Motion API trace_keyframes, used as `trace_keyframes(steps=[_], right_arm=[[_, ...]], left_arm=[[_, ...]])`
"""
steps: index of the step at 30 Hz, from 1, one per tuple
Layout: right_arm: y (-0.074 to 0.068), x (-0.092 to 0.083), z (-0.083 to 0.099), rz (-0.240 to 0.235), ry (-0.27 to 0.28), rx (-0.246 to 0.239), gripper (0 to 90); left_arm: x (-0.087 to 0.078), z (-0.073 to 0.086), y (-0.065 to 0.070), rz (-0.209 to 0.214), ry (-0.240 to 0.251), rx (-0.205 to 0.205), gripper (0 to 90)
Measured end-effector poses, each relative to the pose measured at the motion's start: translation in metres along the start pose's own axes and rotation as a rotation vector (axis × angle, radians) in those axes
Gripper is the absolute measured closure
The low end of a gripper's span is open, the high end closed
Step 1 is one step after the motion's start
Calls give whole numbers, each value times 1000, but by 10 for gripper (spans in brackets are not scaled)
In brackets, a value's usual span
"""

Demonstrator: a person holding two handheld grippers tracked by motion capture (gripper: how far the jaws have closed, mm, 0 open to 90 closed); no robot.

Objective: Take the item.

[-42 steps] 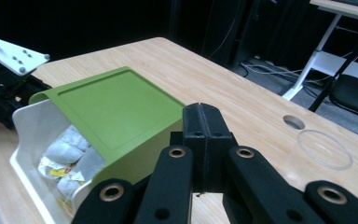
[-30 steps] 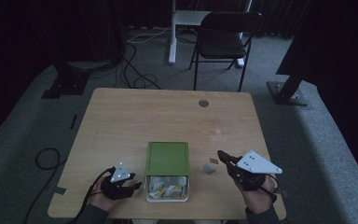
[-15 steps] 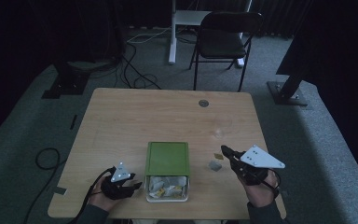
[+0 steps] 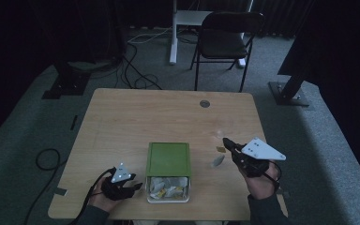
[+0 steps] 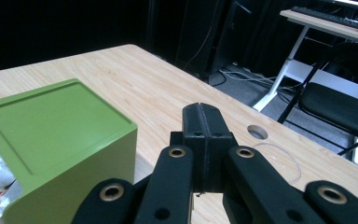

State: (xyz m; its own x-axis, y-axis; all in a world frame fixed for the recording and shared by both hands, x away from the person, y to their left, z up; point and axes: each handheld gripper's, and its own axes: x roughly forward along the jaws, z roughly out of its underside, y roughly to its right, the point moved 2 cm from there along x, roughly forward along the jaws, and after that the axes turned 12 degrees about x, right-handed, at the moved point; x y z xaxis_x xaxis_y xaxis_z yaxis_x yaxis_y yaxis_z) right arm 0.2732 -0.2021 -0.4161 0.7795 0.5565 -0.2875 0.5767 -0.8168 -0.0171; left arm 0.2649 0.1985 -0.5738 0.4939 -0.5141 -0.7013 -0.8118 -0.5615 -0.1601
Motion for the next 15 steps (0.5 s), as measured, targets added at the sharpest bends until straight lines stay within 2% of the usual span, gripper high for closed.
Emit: trace_keyframes(steps=[15], right_arm=[[14, 15, -7, 13, -3, -8, 900]], left_arm=[[1, 0, 0, 6, -7, 3, 536]])
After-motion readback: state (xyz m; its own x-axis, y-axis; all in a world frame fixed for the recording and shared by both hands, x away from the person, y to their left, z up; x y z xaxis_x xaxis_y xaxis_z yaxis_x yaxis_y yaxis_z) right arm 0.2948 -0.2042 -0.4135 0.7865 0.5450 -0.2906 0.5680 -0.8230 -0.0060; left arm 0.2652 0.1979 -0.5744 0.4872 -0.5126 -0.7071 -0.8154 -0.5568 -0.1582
